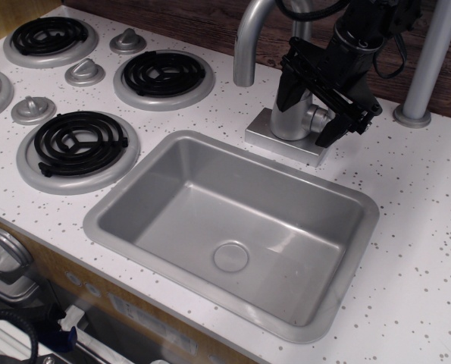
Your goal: Lever vertical to front
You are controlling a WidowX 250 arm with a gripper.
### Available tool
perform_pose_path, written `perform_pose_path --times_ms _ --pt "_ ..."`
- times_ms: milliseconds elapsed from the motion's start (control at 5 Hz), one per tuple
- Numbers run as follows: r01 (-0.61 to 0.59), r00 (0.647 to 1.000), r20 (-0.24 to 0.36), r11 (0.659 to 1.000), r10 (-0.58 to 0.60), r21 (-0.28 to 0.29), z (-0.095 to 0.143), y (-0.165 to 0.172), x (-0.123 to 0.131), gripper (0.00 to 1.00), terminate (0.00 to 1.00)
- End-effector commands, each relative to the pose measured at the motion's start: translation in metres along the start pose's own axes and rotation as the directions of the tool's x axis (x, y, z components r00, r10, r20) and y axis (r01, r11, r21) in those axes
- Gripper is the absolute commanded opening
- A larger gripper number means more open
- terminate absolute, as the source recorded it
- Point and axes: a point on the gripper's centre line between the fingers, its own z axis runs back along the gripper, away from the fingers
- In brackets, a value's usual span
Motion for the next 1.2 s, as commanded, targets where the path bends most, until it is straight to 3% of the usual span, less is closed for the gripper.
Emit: perform_pose_path --times_ms 0,600,1000 --pt "0.000 1.000 0.000 1.000 0.000 0.000 0.000 0.000 0.000 1.00 0.00" --pt "0.031 0.991 0.132 0.999 -0.031 0.008 0.028 0.002 0.037 1.00 0.00" --pt "0.071 0.986 0.150 0.997 -0.072 0.012 0.031 0.003 0.054 1.00 0.00"
